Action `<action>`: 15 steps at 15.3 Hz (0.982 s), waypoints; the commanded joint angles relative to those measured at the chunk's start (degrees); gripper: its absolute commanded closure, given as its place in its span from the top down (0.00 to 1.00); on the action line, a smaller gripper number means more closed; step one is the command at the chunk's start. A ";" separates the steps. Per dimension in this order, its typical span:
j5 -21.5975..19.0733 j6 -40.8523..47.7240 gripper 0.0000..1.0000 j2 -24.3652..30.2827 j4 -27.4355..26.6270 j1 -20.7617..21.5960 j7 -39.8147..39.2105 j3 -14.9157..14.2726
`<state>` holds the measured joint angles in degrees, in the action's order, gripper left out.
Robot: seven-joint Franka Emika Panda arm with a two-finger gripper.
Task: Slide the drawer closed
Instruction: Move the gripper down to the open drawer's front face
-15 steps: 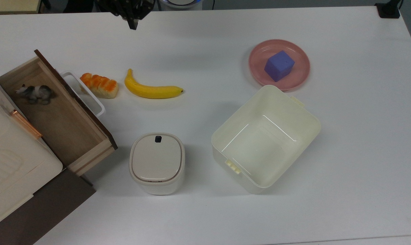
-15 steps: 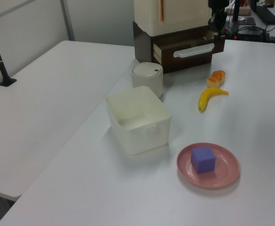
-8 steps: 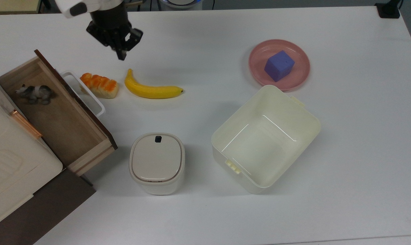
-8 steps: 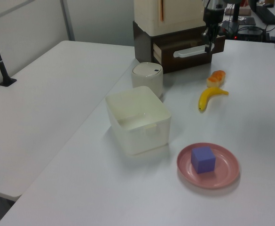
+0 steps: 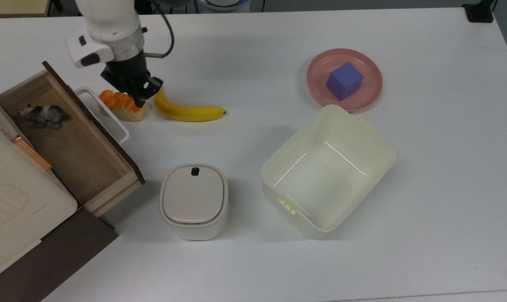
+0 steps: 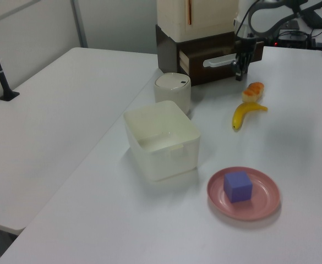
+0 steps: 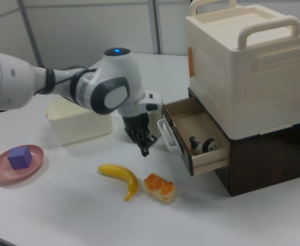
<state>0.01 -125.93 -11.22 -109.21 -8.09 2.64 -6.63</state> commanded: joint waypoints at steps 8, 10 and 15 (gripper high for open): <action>-1.33 -12.41 0.00 -4.07 0.83 -5.62 12.73 -0.66; -1.94 -12.58 0.00 -5.12 2.06 -6.41 13.80 -0.66; -3.96 -13.37 0.00 -8.55 6.72 -7.99 15.02 -0.66</action>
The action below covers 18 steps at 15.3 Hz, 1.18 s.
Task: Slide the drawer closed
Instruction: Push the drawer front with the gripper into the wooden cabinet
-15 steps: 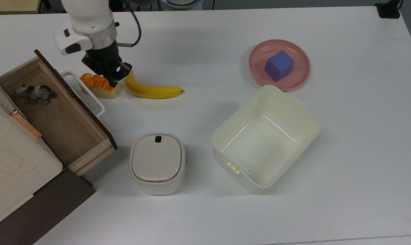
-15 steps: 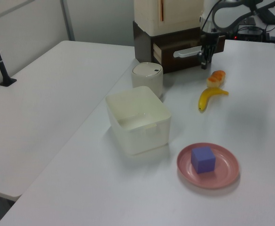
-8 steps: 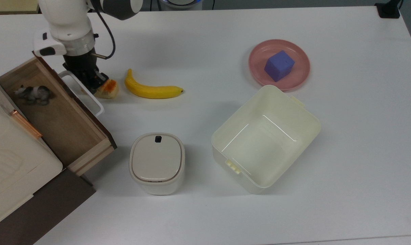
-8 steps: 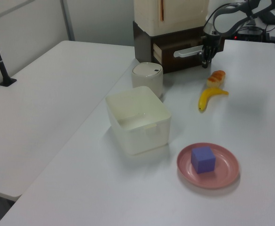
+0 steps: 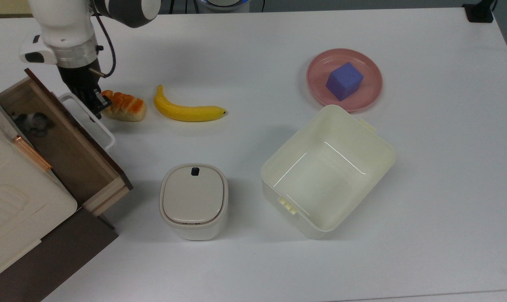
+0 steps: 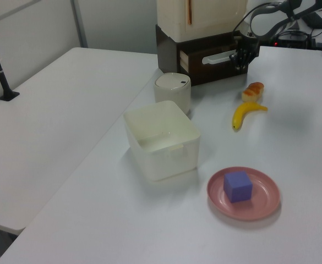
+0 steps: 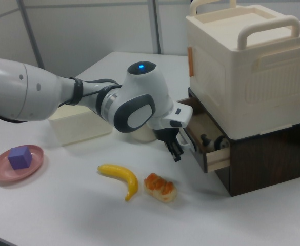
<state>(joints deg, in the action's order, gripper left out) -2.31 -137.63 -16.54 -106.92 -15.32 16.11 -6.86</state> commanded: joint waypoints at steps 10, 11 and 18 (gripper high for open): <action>-4.02 -9.04 0.00 -8.32 10.59 -2.87 5.33 -0.43; -3.75 -9.49 0.00 -8.77 10.68 -2.87 6.30 -0.52; -3.49 -14.59 0.00 -10.00 12.35 -2.96 10.52 -0.52</action>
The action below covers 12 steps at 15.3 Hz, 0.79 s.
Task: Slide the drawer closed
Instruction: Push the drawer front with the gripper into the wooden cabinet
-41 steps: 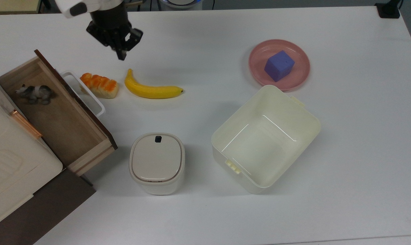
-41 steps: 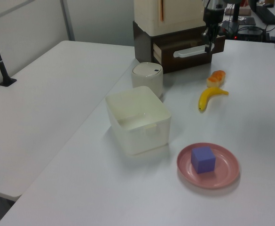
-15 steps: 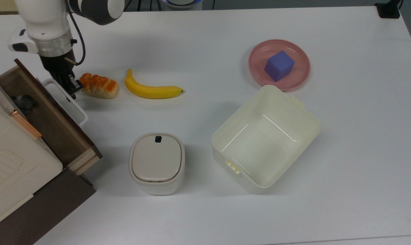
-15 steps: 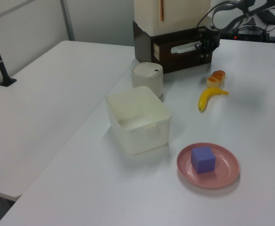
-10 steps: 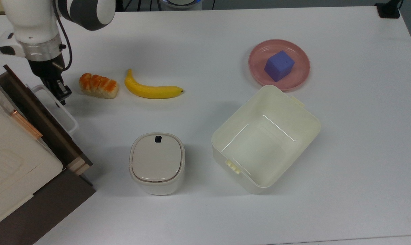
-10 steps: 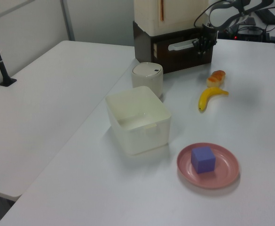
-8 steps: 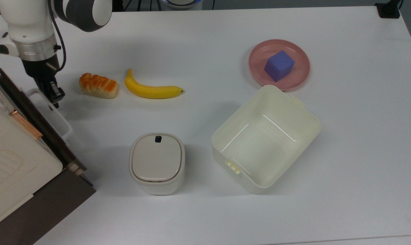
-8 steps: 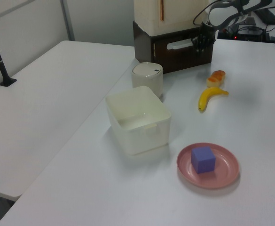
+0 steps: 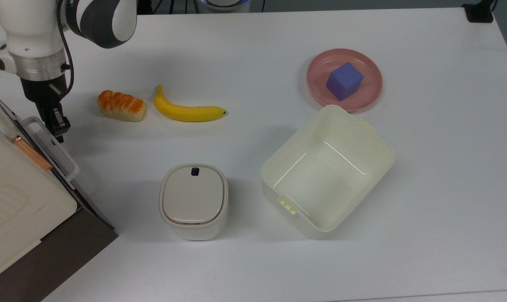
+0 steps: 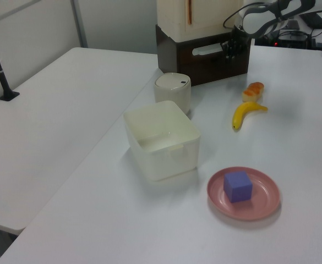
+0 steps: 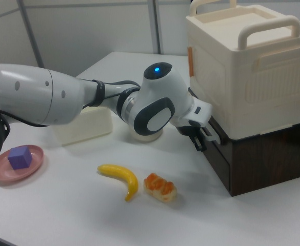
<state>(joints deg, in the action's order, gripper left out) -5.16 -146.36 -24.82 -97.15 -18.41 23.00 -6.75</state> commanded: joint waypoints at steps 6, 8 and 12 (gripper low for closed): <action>-0.20 -1.49 0.00 2.23 1.00 0.40 2.57 -0.28; -0.11 2.73 0.00 3.20 1.00 1.10 2.57 0.07; 0.94 11.78 0.00 6.98 -0.49 5.75 2.66 0.16</action>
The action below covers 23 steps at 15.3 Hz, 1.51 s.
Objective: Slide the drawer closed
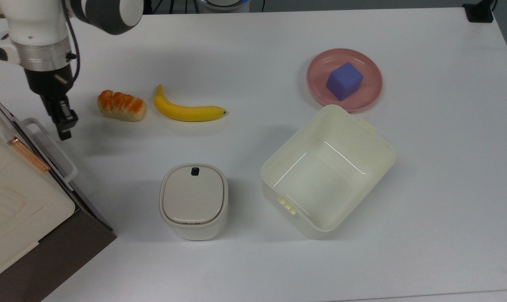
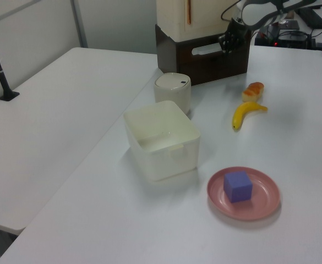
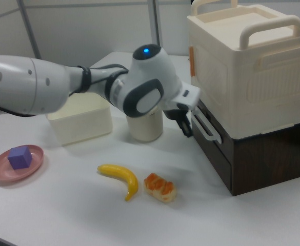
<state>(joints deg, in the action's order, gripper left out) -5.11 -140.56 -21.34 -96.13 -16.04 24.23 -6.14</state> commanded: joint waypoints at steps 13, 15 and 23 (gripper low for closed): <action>0.98 45.44 0.00 18.26 2.69 10.24 -8.90 3.15; 0.89 48.87 0.00 18.97 4.54 9.98 -16.55 3.77; 1.33 49.42 1.00 19.32 7.53 10.33 -20.10 3.50</action>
<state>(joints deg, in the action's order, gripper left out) -4.98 -92.80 -2.60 -89.13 -5.97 5.28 -2.74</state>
